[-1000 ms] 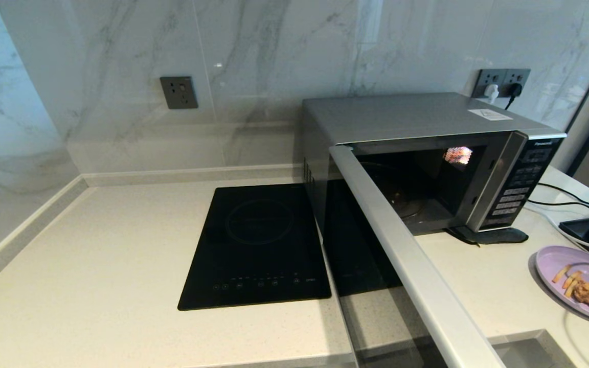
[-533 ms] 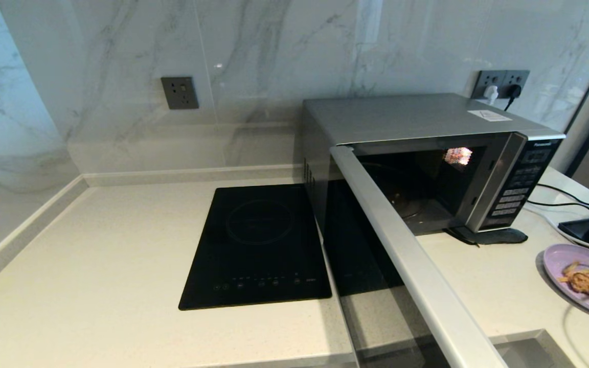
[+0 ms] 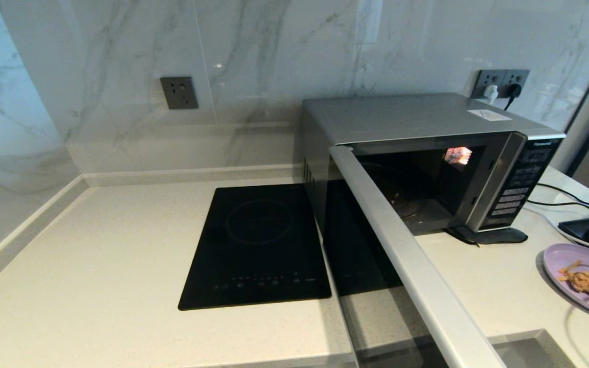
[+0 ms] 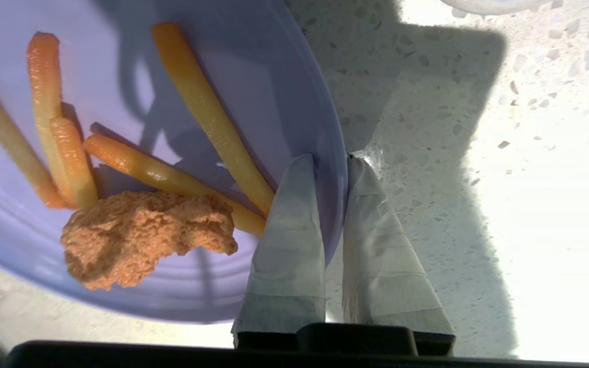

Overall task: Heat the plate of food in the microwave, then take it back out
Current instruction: Put the plate in the microwave oven

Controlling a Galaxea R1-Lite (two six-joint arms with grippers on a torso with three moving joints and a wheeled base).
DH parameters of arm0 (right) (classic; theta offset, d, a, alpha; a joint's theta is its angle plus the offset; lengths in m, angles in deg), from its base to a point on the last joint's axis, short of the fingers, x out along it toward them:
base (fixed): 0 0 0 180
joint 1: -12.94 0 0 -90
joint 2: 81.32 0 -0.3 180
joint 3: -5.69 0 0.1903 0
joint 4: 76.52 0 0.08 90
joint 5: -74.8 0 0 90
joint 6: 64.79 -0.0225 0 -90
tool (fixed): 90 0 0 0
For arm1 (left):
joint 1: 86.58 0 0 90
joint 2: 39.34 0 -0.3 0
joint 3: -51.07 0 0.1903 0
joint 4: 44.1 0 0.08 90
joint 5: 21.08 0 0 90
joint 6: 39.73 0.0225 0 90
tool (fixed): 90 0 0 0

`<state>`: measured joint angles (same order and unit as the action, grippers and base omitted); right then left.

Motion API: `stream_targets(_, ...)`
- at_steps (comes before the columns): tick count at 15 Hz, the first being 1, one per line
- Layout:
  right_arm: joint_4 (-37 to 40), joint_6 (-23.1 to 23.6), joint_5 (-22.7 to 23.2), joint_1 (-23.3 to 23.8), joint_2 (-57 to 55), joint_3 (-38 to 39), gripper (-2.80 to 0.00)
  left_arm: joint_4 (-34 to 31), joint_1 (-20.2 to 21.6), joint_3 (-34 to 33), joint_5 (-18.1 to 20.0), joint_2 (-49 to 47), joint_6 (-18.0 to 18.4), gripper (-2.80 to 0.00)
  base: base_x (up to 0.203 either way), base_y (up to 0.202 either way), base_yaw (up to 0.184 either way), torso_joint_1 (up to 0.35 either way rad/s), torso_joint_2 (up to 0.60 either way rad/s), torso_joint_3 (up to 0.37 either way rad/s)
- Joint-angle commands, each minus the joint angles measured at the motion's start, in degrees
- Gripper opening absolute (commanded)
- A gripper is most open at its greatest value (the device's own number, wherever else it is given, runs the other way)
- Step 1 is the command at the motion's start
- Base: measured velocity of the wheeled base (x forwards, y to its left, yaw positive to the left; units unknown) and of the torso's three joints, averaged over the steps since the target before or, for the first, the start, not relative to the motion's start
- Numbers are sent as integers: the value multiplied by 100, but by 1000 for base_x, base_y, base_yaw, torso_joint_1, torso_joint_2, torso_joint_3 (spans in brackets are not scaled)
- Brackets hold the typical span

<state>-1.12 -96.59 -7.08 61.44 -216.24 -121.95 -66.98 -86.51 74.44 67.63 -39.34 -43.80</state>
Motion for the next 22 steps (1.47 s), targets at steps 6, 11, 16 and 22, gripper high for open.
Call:
stream_targets(6, 801, 209, 715, 140, 970, 65, -280, 4, 1, 0, -3, -9, -6, -280, 0, 0, 0, 0, 0, 0)
stream_targets(11, 949, 415, 986, 151, 1557, 438, -280, 4, 1, 0, -3, -9, -6, -280, 0, 0, 0, 0, 0, 0)
stream_targets(16, 1357, 1107, 1663, 134, 2566, 1071, -280, 4, 1, 0, -3, -9, -6, -280, 0, 0, 0, 0, 0, 0)
stream_targets(22, 2114, 1772, 2267, -696, 3446, 1298, -280, 4, 1, 0, -3, -9, -6, -280, 0, 0, 0, 0, 0, 0)
